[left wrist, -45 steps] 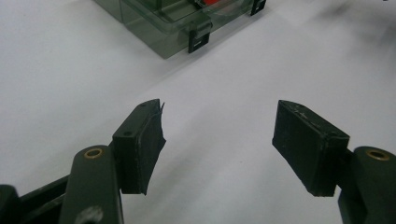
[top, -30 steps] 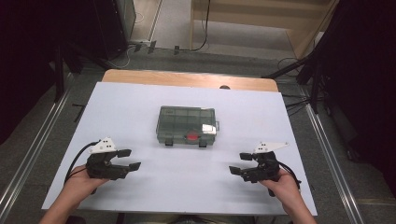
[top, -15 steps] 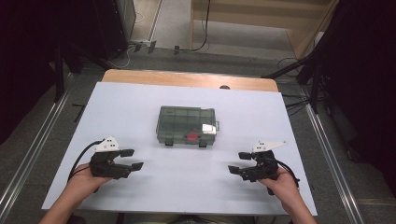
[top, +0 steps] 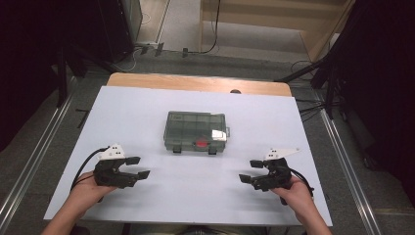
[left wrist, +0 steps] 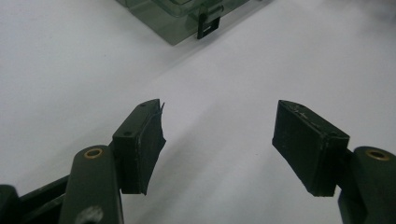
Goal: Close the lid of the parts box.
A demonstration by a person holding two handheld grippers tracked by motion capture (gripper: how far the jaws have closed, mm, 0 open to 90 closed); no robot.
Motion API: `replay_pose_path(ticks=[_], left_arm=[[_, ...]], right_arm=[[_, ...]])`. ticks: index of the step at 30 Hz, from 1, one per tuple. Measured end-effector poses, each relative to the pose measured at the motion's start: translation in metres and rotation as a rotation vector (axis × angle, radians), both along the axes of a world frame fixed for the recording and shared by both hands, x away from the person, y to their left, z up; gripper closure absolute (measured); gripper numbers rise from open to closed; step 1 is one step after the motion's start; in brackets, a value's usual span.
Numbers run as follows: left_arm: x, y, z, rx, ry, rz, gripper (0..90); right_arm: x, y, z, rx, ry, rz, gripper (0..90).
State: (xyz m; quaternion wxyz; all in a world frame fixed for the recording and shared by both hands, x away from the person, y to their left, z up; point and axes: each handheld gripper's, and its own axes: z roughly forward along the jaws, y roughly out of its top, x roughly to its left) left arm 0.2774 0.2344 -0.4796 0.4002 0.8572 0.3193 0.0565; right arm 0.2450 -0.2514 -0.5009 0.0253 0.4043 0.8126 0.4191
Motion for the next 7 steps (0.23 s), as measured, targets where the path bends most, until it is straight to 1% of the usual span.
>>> replay_pose_path(ticks=[7], left_arm=[[0.0001,0.0,-0.0004,0.004,0.004,-0.002,32.7]], right_arm=[[-0.0001,-0.0002,0.0,-0.003,0.002,-0.003,24.3]])
